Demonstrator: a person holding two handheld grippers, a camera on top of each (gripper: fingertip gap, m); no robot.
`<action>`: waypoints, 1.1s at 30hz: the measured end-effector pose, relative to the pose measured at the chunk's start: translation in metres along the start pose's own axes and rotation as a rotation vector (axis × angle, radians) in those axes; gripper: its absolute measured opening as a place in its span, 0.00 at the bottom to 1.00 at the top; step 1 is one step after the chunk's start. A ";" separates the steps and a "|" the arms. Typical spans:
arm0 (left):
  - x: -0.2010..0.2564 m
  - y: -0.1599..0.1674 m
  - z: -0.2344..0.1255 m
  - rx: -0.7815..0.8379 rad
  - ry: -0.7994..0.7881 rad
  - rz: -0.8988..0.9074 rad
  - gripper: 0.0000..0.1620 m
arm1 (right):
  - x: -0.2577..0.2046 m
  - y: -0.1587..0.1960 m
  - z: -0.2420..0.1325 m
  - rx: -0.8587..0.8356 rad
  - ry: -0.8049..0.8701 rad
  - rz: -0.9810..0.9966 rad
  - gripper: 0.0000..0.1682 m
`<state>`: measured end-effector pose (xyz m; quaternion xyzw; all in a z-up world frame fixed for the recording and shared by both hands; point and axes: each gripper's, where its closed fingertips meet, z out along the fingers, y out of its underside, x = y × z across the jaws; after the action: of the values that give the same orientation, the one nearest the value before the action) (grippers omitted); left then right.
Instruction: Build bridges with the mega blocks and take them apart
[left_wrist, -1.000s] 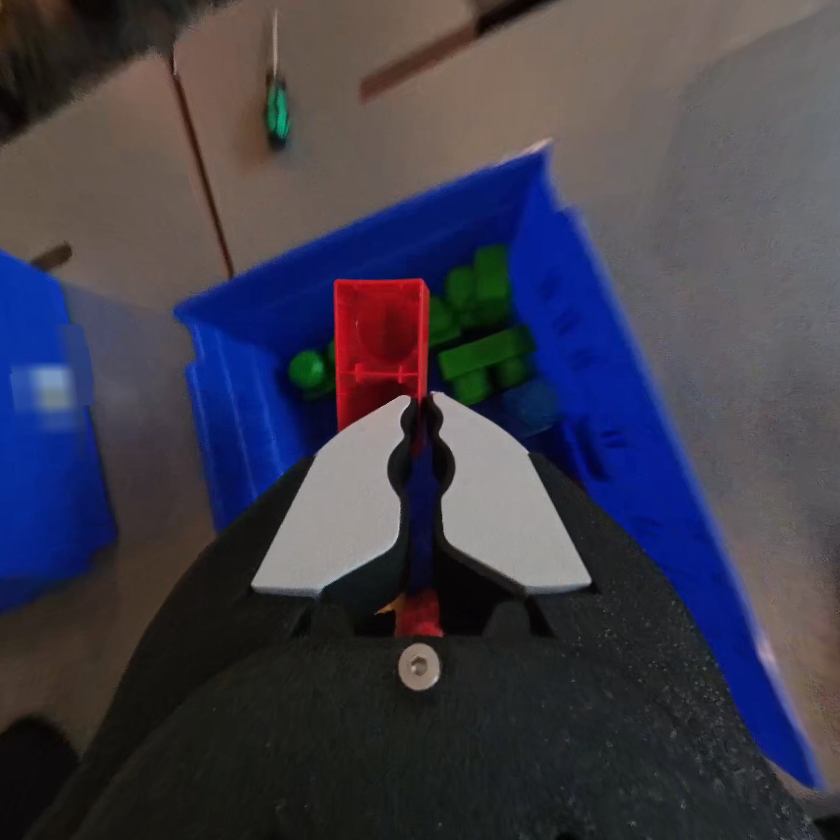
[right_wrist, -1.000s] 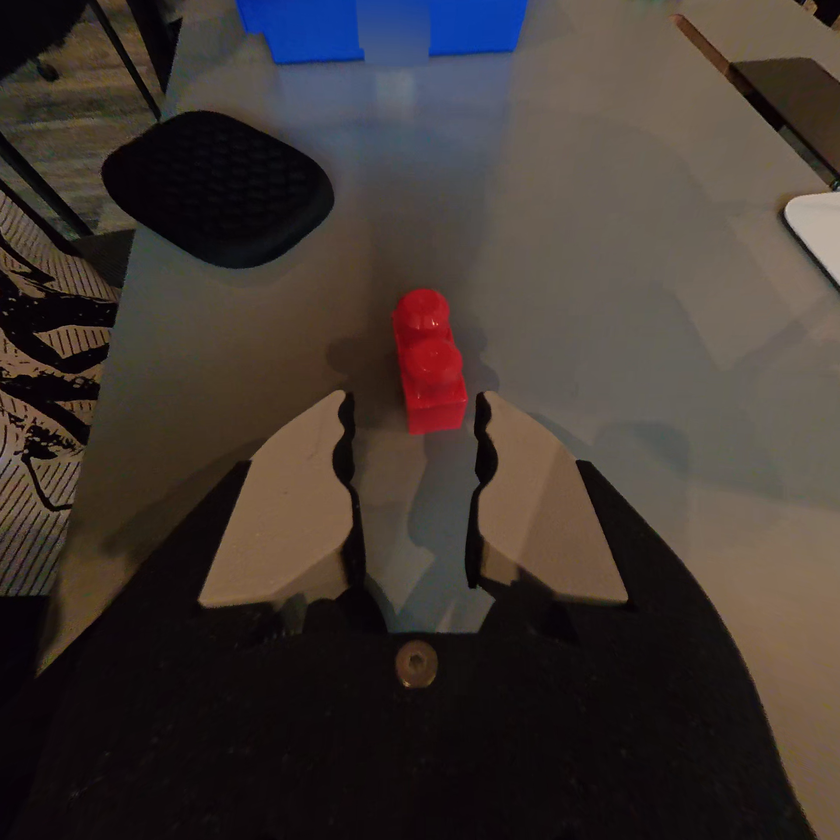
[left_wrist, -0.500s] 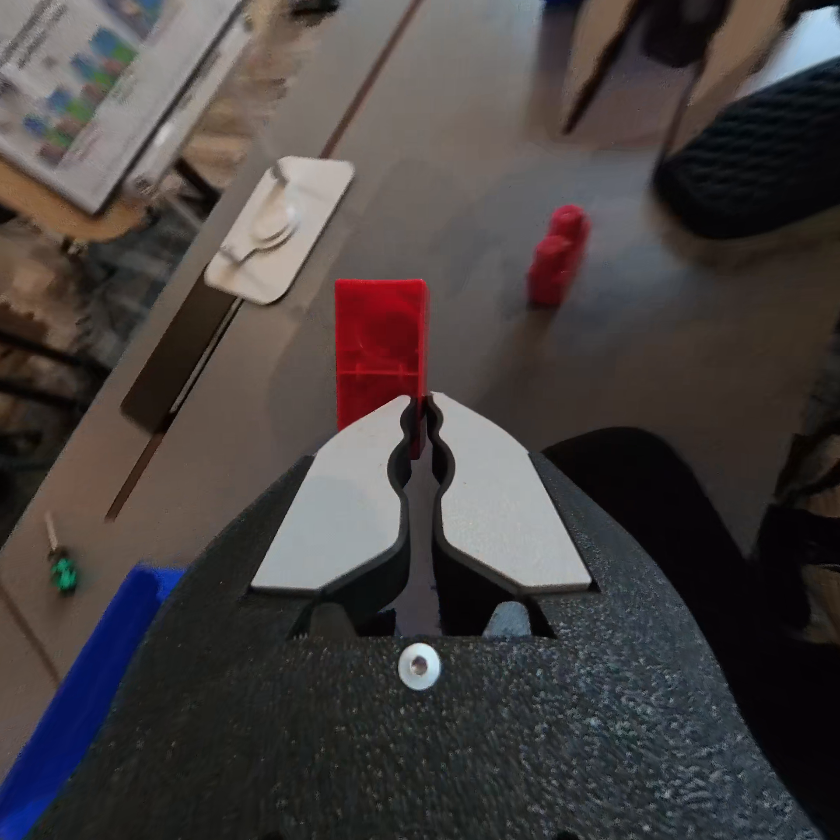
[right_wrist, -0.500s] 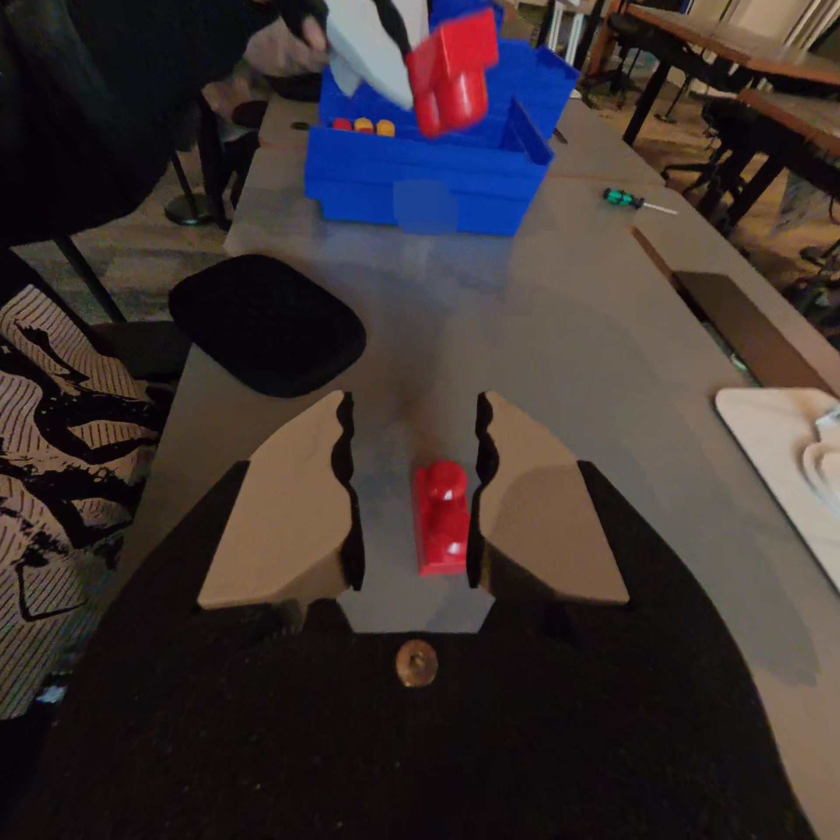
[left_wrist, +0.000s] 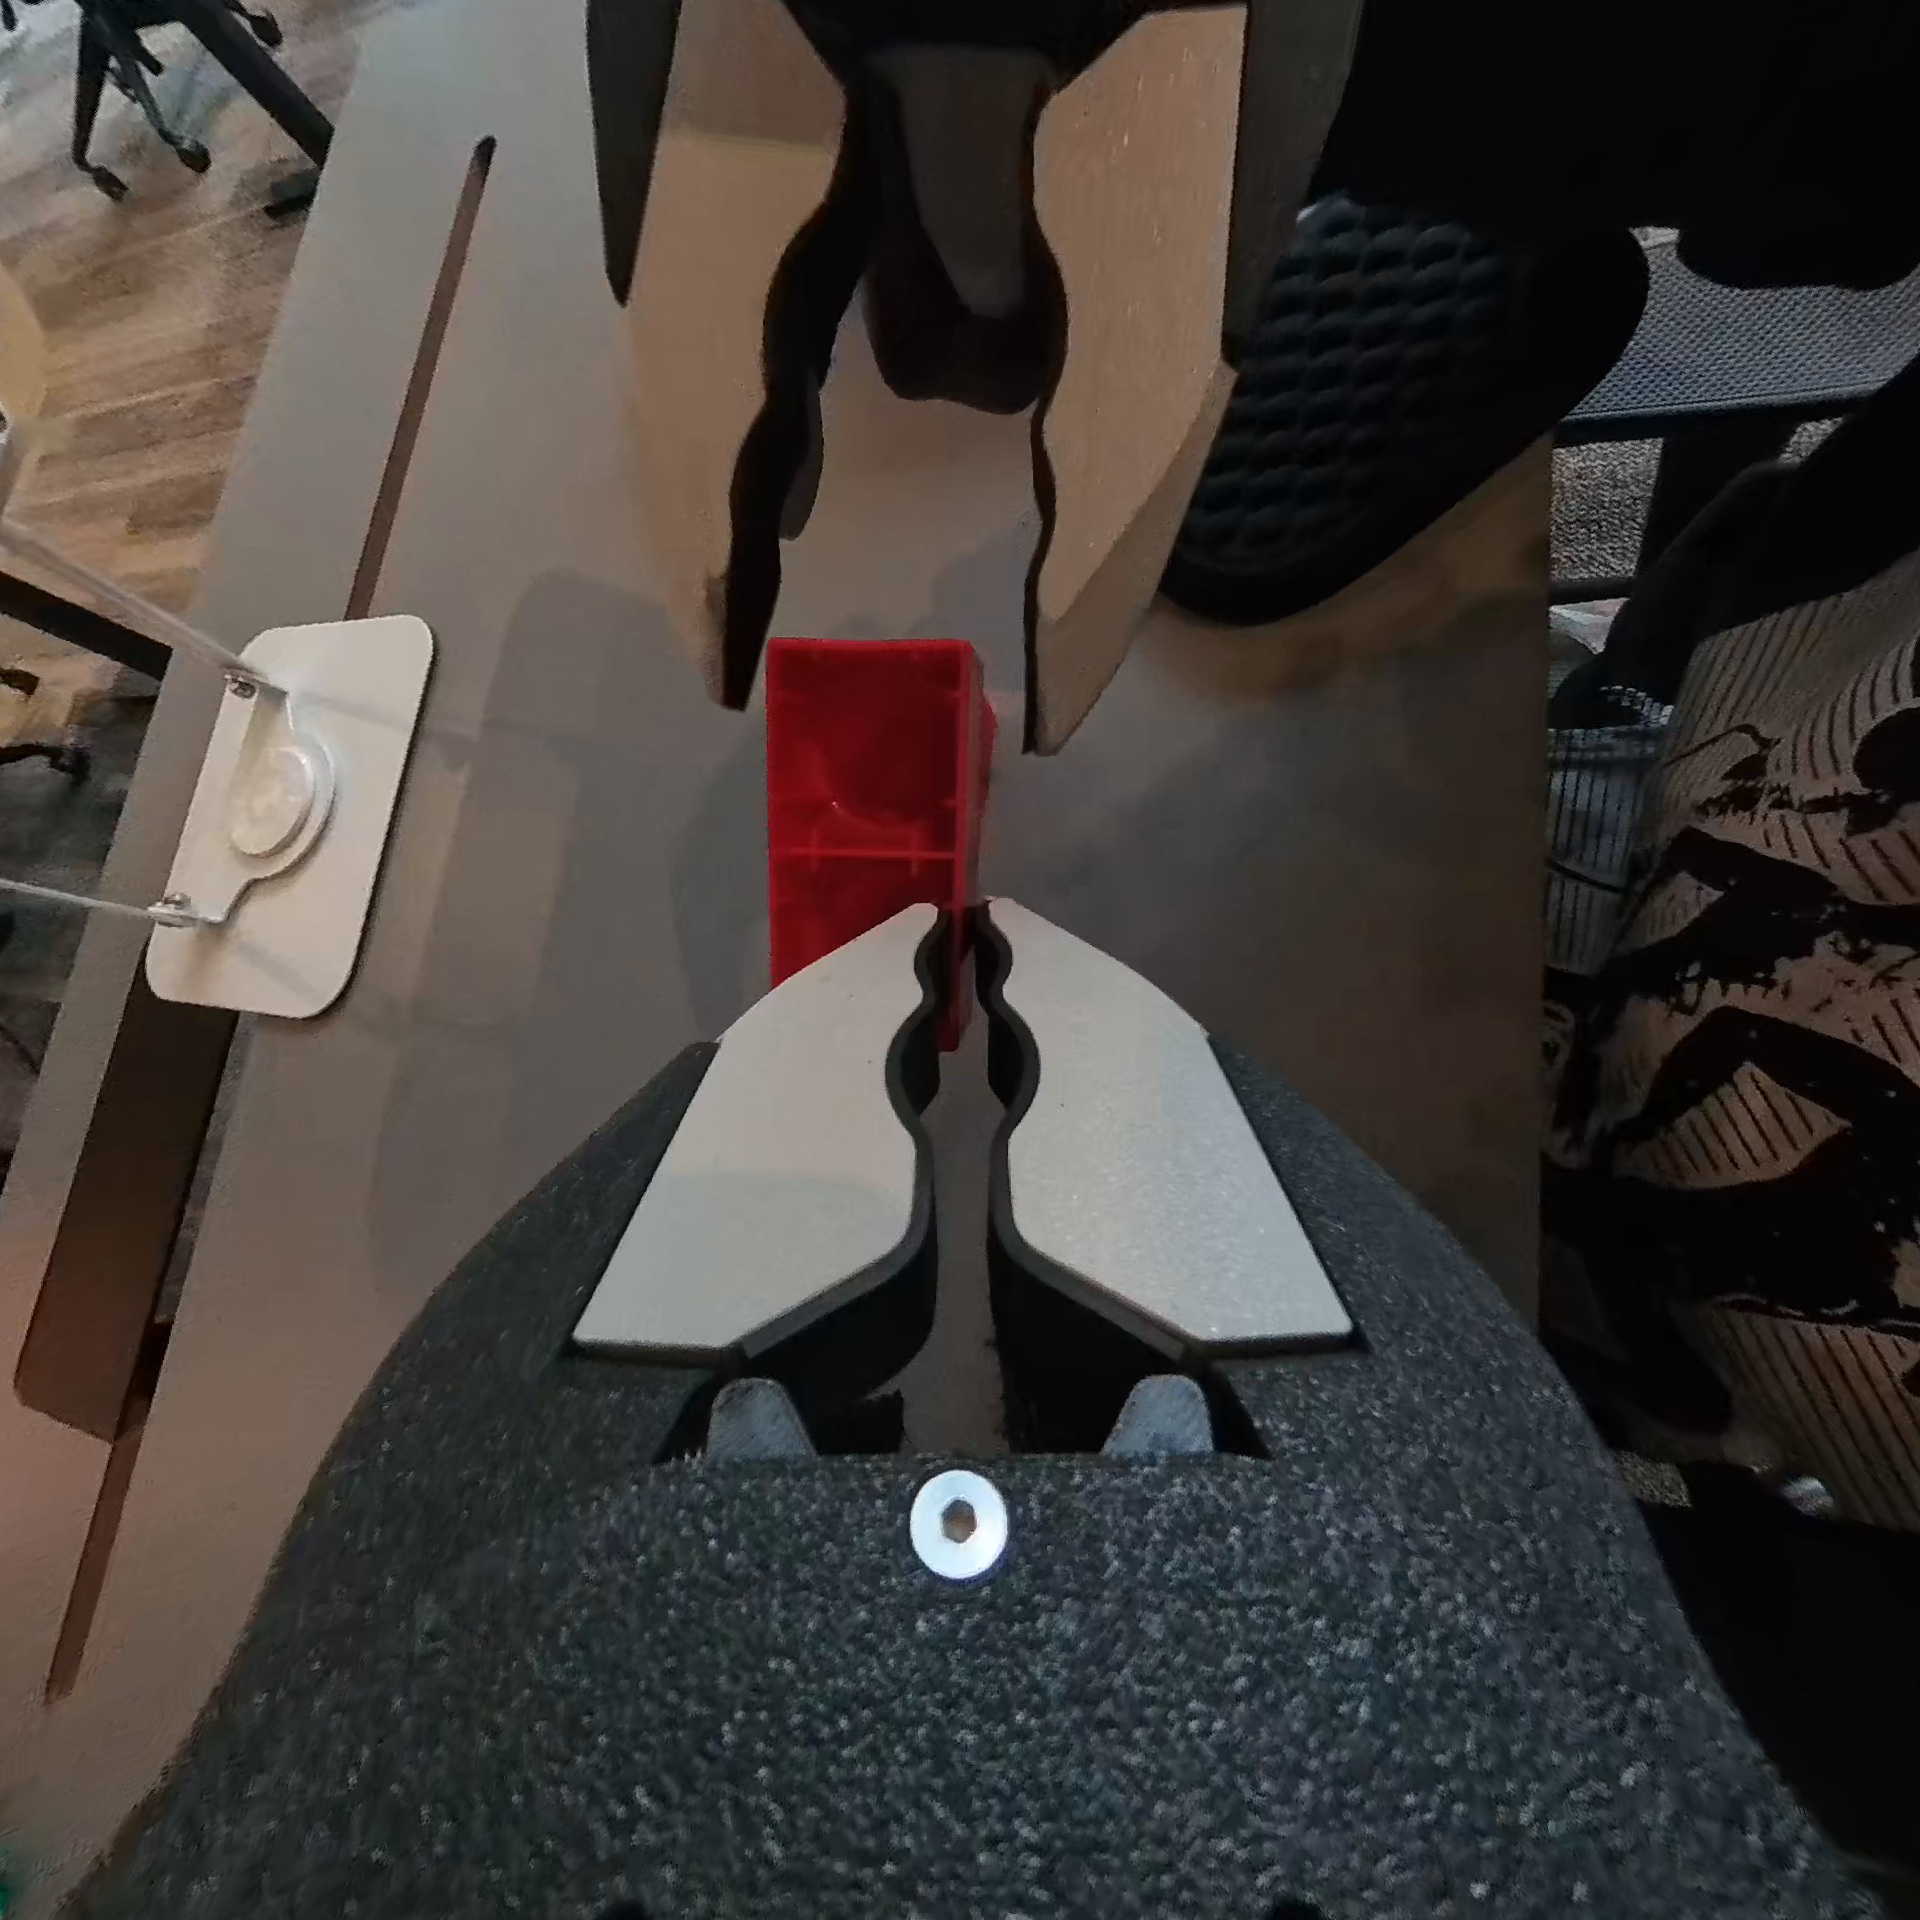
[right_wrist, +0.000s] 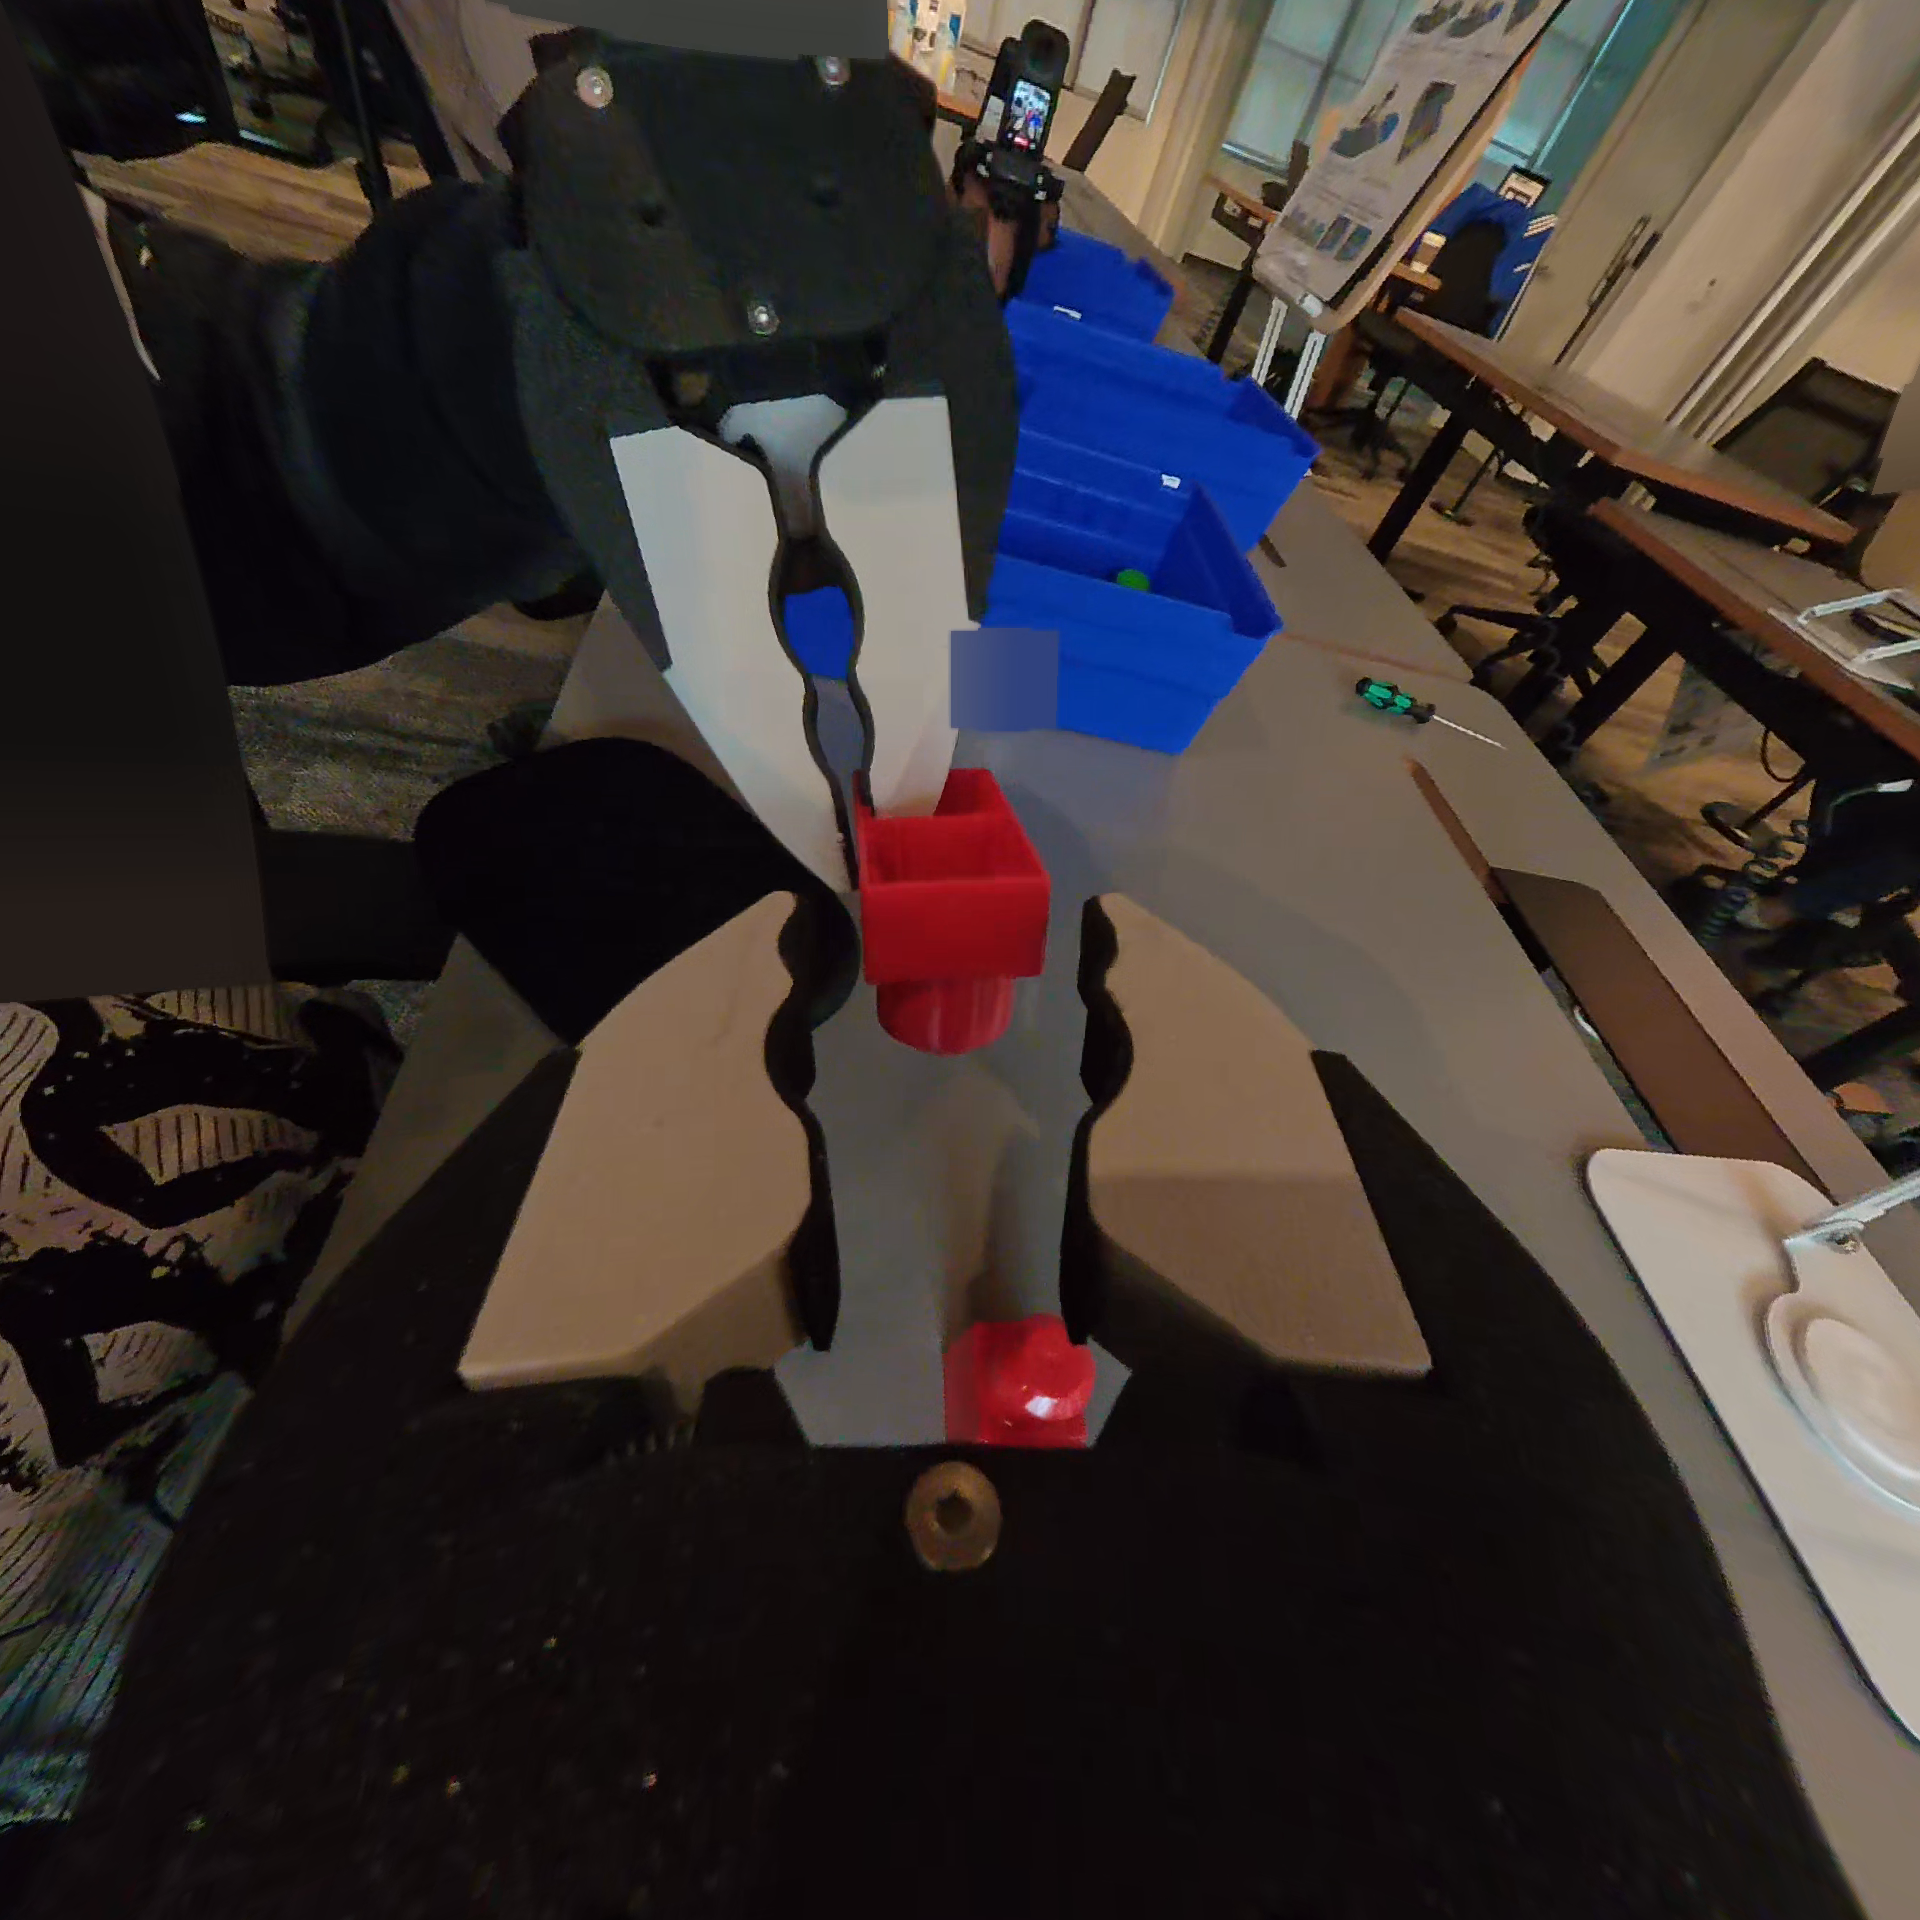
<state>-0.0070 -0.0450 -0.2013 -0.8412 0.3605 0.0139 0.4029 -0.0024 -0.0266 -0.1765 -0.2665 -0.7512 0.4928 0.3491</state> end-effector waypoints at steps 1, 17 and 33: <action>0.001 0.000 0.001 -0.002 0.005 0.003 0.02 | -0.001 0.001 0.000 0.000 -0.001 -0.004 0.27; -0.012 -0.023 -0.012 0.532 -0.030 -0.186 0.39 | 0.011 -0.014 -0.029 0.281 -0.235 0.530 0.20; -0.012 -0.028 -0.006 0.652 0.164 -0.476 0.22 | 0.009 -0.006 -0.020 0.254 -0.228 0.469 0.20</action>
<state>0.0005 -0.0302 -0.1751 -0.7278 0.1722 -0.2620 0.6100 0.0075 -0.0107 -0.1632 -0.3299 -0.6356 0.6770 0.1699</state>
